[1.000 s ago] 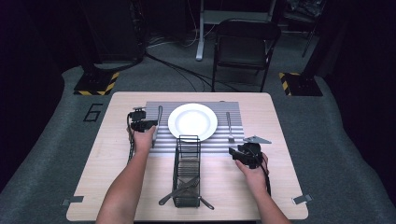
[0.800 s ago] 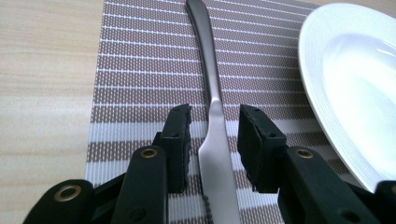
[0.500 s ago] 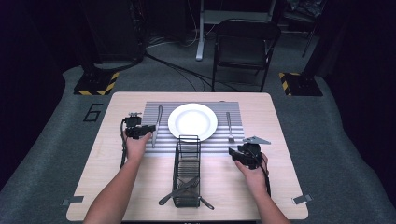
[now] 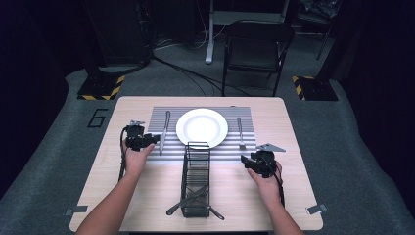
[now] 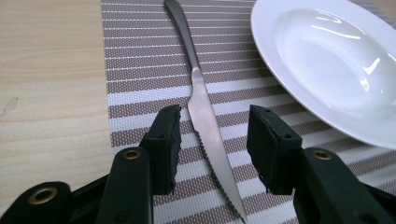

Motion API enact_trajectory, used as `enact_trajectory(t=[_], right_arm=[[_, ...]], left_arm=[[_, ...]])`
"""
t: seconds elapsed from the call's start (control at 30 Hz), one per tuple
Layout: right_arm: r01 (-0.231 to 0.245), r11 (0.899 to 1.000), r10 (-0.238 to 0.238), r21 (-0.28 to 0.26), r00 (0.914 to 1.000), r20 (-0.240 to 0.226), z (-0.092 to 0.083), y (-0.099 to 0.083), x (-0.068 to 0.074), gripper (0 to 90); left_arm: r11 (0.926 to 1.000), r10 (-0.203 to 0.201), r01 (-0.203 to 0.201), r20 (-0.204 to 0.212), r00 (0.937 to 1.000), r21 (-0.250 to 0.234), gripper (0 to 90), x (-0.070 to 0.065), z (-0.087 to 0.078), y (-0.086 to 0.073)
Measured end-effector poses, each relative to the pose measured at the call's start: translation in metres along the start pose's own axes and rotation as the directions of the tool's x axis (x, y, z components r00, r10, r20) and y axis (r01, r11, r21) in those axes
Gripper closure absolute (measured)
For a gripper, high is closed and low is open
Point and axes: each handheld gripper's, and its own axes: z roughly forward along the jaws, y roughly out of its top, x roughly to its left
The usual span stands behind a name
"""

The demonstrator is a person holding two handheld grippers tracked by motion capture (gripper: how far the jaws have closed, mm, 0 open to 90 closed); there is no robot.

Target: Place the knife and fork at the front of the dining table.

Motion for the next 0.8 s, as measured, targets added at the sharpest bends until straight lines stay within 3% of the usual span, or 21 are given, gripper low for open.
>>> enact_trajectory(t=[0.2,0.27,0.57,0.8], right_arm=[[0.005,1.0,-0.005,-0.005,1.0,0.0,0.001,0.002,0.002,51.4],[0.006,1.0,-0.006,-0.007,1.0,-0.004,0.001,0.002,0.004,51.3],[0.005,1.0,-0.005,-0.001,1.0,-0.002,0.002,0.002,0.004,50.7],[0.022,1.0,-0.022,0.006,0.9996,0.017,0.004,0.001,-0.001,43.1]], left_arm=[[0.9969,0.078,-0.078,0.011,0.9969,-0.016,52.0,-0.01,-0.019,-0.003],[0.9961,0.086,-0.086,0.018,0.9961,-0.023,51.4,-0.011,-0.024,-0.005],[0.9968,0.08,-0.079,0.043,0.9959,-0.009,48.8,-0.005,-0.034,-0.025],[0.9959,0.09,-0.09,0.016,0.9958,-0.002,44.8,0.005,-0.04,-0.042]])
